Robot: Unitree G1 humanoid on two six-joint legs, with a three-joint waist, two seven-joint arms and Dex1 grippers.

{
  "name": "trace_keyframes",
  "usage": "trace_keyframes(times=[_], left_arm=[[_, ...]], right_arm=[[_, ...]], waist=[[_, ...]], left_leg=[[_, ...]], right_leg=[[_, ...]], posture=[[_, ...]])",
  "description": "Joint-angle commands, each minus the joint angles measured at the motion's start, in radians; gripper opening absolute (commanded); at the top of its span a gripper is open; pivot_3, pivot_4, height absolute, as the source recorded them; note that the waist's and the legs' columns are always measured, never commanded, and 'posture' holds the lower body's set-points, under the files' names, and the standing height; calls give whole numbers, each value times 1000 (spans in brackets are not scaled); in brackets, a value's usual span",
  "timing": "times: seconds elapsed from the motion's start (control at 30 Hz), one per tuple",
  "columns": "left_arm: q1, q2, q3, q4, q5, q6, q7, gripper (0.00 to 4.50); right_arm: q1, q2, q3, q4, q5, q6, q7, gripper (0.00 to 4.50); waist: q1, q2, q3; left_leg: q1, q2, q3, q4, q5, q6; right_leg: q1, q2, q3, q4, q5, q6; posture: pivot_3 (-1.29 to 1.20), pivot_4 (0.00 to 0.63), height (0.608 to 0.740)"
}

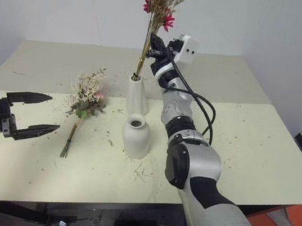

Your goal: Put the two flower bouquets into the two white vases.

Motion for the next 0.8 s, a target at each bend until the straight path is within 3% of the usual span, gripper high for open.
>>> trace_keyframes(times=[0.03, 0.8], left_arm=[[-1, 9, 42, -27, -19, -6, 1, 4500], [-3, 4, 32, -27, -20, -7, 9, 4500]], right_arm=[[-2, 14, 17, -11, -28, -37, 4, 7], [38, 36, 95, -14, -156, -89, -52, 7]], waist=[[0, 0, 0], [-1, 0, 0]], left_leg=[[0, 0, 0, 0, 0, 0], [0, 0, 0, 0, 0, 0]], right_leg=[[0, 0, 0, 0, 0, 0], [0, 0, 0, 0, 0, 0]], posture=[[0, 150, 740], [0, 150, 740]])
